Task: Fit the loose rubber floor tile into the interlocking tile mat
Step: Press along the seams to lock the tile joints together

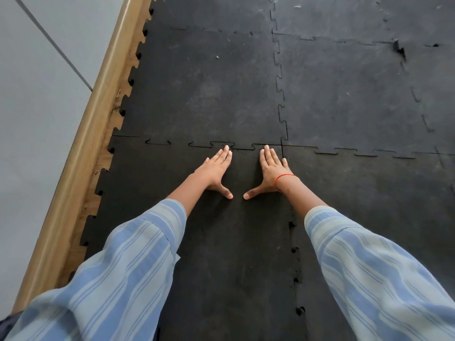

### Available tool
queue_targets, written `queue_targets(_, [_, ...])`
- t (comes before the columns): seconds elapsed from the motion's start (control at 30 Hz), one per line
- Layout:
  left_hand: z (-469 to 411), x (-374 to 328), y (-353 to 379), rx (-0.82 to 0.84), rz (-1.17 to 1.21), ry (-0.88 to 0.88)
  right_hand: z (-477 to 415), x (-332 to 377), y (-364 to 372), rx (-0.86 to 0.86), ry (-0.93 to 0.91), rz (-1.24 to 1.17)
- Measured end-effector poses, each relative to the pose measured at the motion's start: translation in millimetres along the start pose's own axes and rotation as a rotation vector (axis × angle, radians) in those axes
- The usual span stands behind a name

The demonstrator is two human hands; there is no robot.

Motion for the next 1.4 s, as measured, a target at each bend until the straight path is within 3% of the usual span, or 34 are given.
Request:
queue_targets(0.23, [-1.1, 7.1, 1.1, -0.027, 0.016, 0.028, 12.0, -7.6, 2.4, -0.080, -0.059, -0.050])
queue_targets(0.53, [-11.5, -27.3, 4.3, -0.055, -0.030, 0.025, 48.9, -29.7, 40.1, -0.155, 0.127, -0.043])
queue_targets(0.87, [-18.6, -38.4, 14.6, -0.065, -0.042, -0.052, 42.6, -36.9, 46.6, -0.161, 0.109, -0.048])
queue_targets(1.0, [-15.8, -42.7, 10.8, -0.082, -0.066, -0.073, 44.9, -37.0, 43.0, -0.175, 0.058, -0.159])
queue_targets(1.07, [-14.0, -54.3, 10.4, -0.102, -0.104, -0.029, 50.2, -46.0, 36.3, -0.272, 0.005, -0.237])
queue_targets(1.2, [-11.4, -79.6, 18.7, -0.071, -0.063, 0.029, 55.6, -70.8, 18.4, -0.527, 0.106, -0.311])
queue_targets(1.4, [-19.5, -81.1, 19.6, -0.064, -0.058, 0.012, 51.7, -59.9, 30.0, -0.595, 0.118, -0.198])
Point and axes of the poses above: each hand's wrist, its own z-axis away from the middle knuckle, its own y-axis out of the palm, x = y × z, the point moved 3 cm from there along -z, towards the middle knuckle, and after that the axes turned 8 degrees about -y, right-handed, at the moved point
